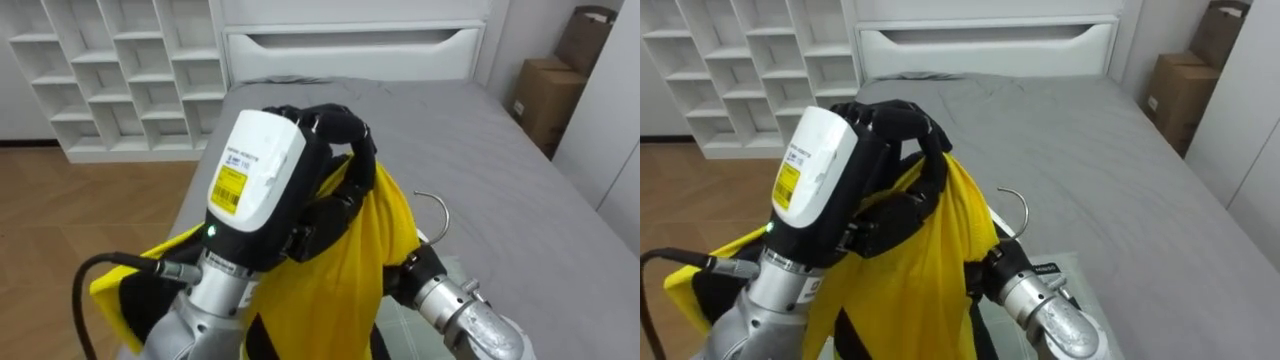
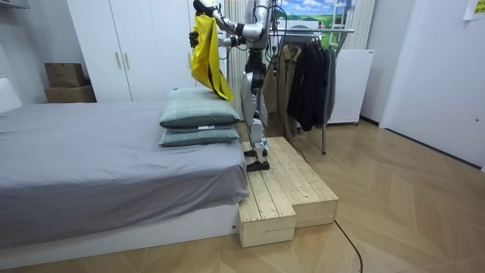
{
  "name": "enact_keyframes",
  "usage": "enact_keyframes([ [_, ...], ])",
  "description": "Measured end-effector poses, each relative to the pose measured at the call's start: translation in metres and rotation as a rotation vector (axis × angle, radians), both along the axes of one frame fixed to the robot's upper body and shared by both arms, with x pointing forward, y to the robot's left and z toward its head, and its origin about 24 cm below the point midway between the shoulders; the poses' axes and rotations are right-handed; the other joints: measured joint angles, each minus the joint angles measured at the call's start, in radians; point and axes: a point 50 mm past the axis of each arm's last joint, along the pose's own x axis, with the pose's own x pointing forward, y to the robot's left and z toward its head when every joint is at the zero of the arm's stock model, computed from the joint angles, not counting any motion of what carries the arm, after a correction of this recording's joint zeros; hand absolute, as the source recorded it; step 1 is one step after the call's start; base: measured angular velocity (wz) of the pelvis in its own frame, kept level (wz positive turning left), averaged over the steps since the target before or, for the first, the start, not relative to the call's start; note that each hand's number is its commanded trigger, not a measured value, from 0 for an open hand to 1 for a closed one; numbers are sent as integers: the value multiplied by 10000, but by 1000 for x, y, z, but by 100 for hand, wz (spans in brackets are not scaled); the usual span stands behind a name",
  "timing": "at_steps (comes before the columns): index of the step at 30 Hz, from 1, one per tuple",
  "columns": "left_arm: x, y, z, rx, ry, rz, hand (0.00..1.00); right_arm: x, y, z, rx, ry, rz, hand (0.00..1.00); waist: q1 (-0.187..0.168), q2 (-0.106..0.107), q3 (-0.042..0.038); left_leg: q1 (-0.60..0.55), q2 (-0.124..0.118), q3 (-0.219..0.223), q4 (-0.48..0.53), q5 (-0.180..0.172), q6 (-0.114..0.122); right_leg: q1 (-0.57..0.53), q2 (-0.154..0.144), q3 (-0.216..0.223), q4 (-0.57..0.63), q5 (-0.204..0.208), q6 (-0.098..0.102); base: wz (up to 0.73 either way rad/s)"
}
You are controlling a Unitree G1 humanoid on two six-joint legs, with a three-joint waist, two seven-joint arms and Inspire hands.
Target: Hang clothes
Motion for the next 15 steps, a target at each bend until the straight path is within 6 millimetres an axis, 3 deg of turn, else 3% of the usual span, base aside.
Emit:
enact_keyframes([
  [15, 3, 6, 0, 255, 136, 228, 0, 4, -19, 1, -832, -174, -595, 100, -43, -18, -11, -2, -2, -7, -31, 0, 0, -14, -1, -17, -9, 0, 1, 0],
])
